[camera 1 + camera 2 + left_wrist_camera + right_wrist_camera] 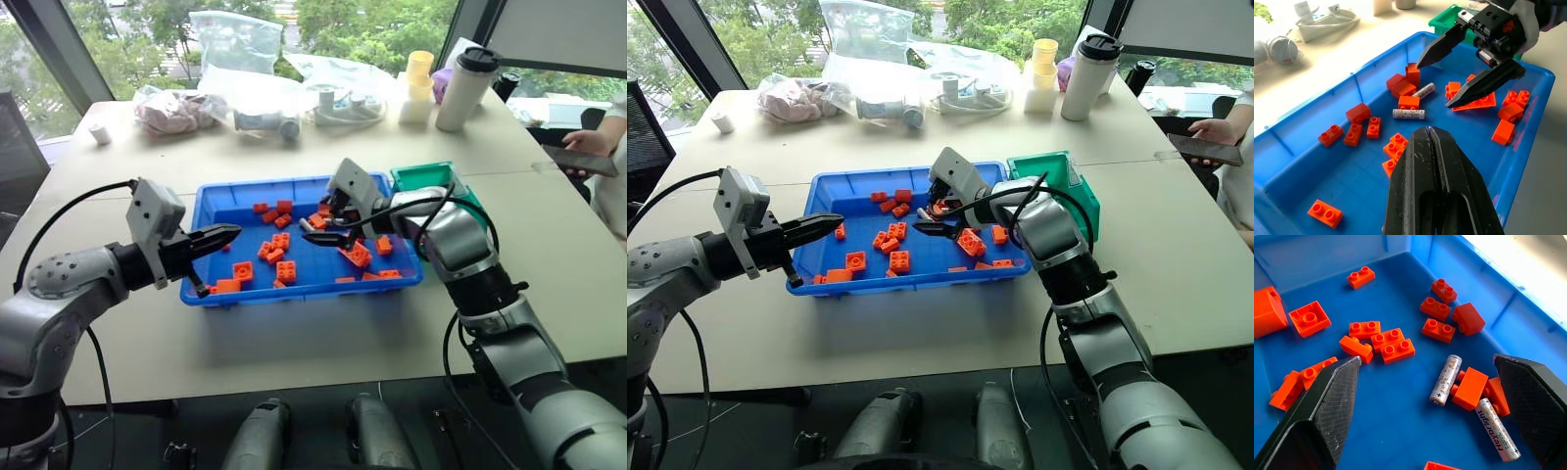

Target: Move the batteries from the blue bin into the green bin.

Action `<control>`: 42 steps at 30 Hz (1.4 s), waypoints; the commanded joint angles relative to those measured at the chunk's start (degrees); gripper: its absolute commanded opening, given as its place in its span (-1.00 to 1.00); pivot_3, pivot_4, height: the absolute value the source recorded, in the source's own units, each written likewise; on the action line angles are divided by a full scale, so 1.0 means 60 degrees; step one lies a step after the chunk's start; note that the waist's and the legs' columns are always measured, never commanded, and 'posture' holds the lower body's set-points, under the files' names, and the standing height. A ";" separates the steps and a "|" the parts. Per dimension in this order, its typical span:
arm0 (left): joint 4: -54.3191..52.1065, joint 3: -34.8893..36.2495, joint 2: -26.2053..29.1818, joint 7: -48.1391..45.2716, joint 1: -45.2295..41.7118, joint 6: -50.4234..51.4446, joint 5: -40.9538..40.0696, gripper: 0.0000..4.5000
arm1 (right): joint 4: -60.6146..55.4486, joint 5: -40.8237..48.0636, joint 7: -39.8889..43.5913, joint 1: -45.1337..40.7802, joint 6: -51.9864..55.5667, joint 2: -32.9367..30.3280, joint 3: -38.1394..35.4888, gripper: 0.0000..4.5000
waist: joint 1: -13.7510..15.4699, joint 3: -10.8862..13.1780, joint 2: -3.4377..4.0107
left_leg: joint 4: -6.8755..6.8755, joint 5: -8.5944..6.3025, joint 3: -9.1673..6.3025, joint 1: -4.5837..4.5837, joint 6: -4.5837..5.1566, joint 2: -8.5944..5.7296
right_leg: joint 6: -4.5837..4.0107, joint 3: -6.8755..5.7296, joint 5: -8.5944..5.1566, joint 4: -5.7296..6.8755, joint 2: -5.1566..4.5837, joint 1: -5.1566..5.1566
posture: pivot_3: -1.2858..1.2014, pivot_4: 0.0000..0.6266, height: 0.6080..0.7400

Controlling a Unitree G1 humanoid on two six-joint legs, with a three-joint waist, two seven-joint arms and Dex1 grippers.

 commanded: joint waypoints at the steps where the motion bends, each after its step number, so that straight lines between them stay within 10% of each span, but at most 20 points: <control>1: -0.0321 0.0286 -0.0006 0.0096 0.0075 -0.0168 -0.0024 -1.00 | 0.0240 -0.0034 -0.0148 -0.0071 -0.0176 0.0212 0.0068 0.98 | -0.0015 0.0000 0.0000 | -0.0002 0.0002 0.0003 0.0000 -0.0004 0.0001 | 0.0000 0.0003 0.0000 0.0003 0.0001 -0.0005 | 0.03 -0.52 1.00; 33: -0.0516 0.0294 -0.0027 0.0452 0.0190 -0.0167 -0.0106 -1.00 | 0.5110 -0.1393 -0.1949 -0.1160 -0.1833 0.2437 0.0321 0.98 | -0.0011 -0.0004 0.0000 | -0.0003 0.0003 0.0003 0.0007 -0.0006 0.0002 | 0.0000 0.0004 0.0000 0.0011 0.0015 -0.0003 | 0.03 -0.52 1.00; 36: -0.0506 0.0284 -0.0017 0.0448 0.0175 -0.0167 -0.0097 -1.00 | 0.5255 -0.1545 -0.2101 -0.1172 -0.2046 0.2512 0.0317 0.62 | -0.0013 -0.0005 0.0000 | -0.0002 0.0004 0.0004 0.0007 -0.0007 0.0001 | 0.0000 0.0004 0.0000 0.0011 0.0016 -0.0003 | 0.03 -0.52 1.00; 42: -0.0457 0.0263 0.0007 0.0410 0.0127 -0.0193 -0.0064 -1.00 | 0.5218 -0.1747 -0.2027 -0.1201 -0.2214 0.2427 0.0417 -0.70 | -0.0013 -0.0005 0.0000 | -0.0002 0.0003 0.0004 0.0007 -0.0006 0.0001 | 0.0000 0.0004 0.0000 0.0011 0.0019 -0.0002 | 0.03 -0.52 1.00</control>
